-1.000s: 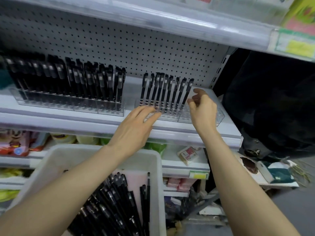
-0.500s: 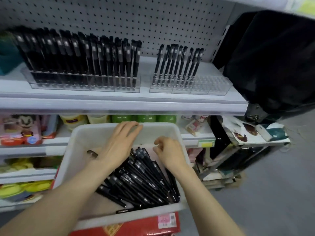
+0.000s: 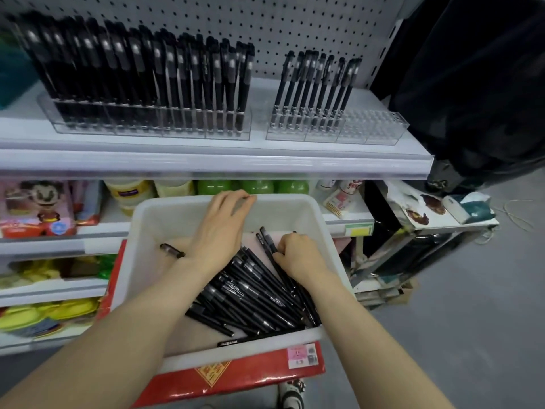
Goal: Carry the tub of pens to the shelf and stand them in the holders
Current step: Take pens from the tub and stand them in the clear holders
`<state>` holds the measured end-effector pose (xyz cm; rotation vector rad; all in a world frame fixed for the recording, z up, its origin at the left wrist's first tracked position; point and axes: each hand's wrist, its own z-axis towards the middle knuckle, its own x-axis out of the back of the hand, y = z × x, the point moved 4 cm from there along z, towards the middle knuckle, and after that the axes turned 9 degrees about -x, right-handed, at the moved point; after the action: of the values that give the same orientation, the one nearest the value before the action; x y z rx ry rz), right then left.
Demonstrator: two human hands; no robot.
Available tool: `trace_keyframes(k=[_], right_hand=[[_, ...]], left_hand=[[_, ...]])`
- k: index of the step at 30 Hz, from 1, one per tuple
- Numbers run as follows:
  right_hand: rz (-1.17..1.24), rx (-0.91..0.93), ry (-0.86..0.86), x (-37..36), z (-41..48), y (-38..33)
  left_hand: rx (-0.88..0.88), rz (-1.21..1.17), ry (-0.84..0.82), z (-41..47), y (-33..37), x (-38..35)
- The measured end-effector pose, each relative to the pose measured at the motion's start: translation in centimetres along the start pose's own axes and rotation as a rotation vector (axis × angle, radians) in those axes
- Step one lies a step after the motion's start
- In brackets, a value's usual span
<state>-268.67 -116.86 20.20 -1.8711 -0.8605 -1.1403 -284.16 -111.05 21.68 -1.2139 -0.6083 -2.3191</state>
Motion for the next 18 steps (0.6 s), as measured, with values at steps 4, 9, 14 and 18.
trace_keyframes(k=[4, 9, 14, 18], right_hand=[[-0.023, -0.009, 0.014, -0.1, 0.1, 0.1], [0.237, -0.008, 0.067, 1.1, -0.5, 0.1], [0.516, 0.108, 0.125, 4.0, -0.8, 0.3], [0.659, 0.234, 0.227, 9.0, 0.3, 1.1]], left_hand=[[0.018, 0.000, -0.004, 0.0, 0.1, 0.1], [0.011, 0.007, -0.011, 0.0, -0.1, 0.1], [0.007, 0.081, -0.068, 0.5, -0.1, 0.5], [0.021, 0.152, -0.130, 2.8, 0.3, 1.6]])
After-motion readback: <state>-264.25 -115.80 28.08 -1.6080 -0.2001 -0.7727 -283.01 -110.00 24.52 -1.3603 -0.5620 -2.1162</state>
